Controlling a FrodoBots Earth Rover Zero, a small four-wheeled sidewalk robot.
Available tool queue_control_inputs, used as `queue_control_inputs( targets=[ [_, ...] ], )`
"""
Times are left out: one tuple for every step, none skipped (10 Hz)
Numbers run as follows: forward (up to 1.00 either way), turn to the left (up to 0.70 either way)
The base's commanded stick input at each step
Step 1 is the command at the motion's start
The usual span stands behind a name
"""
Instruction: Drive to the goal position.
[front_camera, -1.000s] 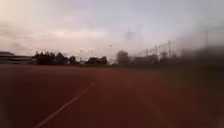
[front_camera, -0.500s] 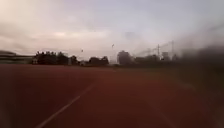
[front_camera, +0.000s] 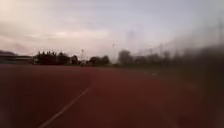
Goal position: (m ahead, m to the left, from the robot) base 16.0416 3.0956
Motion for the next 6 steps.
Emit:
queue_control_inputs(
  targets=[
    [0.7,0.02],
    [0.7,0.02],
    [0.7,0.03],
    [0.7,0.02],
    [0.7,0.02],
    [0.7,0.02]
  ],
)
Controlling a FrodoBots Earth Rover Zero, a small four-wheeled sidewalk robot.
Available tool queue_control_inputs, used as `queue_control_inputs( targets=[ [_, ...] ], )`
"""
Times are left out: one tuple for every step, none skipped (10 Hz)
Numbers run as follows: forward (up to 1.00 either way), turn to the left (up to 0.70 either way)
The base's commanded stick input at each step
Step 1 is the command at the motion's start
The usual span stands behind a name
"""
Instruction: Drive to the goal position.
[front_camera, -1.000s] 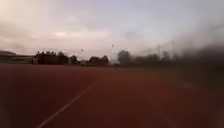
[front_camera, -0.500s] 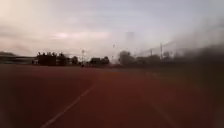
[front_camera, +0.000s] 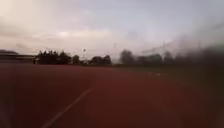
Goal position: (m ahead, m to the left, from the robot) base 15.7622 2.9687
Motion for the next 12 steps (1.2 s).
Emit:
queue_control_inputs(
  targets=[
    [0.7,0.02],
    [0.7,0.02],
    [0.7,0.02],
    [0.7,0.02],
    [0.7,0.01],
    [0.7,0.0],
    [0.7,0.0],
    [0.7,0.0],
    [0.7,0.0],
    [0.7,0.0],
    [0.7,0.0],
    [0.7,-0.06]
  ],
)
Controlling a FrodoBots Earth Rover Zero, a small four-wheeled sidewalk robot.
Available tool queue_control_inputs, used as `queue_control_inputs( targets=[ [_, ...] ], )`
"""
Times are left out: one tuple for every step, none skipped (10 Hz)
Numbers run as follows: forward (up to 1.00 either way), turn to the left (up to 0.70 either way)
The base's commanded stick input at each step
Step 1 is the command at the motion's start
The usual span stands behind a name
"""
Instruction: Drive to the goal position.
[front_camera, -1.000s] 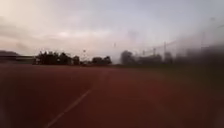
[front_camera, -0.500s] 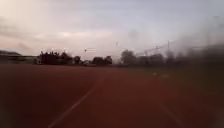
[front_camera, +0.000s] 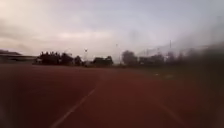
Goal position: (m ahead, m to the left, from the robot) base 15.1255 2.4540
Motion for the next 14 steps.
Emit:
queue_control_inputs(
  targets=[
    [0.7,-0.22],
    [0.7,-0.34],
    [0.7,-0.3],
    [0.7,-0.16],
    [0.7,0.0],
    [0.7,0.0],
    [0.7,0.0],
    [0.7,0.0],
    [0.7,0.0],
    [0.7,0.0],
    [0.7,0.0],
    [0.7,0.0],
    [0.7,0.0],
    [0.7,0.0]
  ],
)
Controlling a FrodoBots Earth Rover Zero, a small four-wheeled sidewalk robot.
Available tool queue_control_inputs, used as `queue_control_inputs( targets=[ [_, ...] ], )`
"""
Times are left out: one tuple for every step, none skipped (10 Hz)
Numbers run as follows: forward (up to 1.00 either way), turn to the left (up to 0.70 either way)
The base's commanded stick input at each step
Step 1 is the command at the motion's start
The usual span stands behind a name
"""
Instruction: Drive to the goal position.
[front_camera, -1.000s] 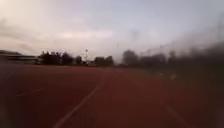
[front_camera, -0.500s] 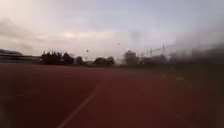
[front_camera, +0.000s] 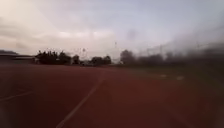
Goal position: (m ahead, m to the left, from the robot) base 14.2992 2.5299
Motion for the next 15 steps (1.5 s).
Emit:
queue_control_inputs(
  targets=[
    [0.7,0.0],
    [0.7,0.0],
    [0.7,0.0],
    [0.7,0.0],
    [0.7,0.0],
    [0.7,0.0],
    [0.7,0.0],
    [0.7,0.0],
    [0.7,0.0],
    [0.7,0.0],
    [0.7,0.0],
    [0.7,0.0],
    [0.7,0.0],
    [0.7,0.0],
    [0.7,0.0]
  ],
)
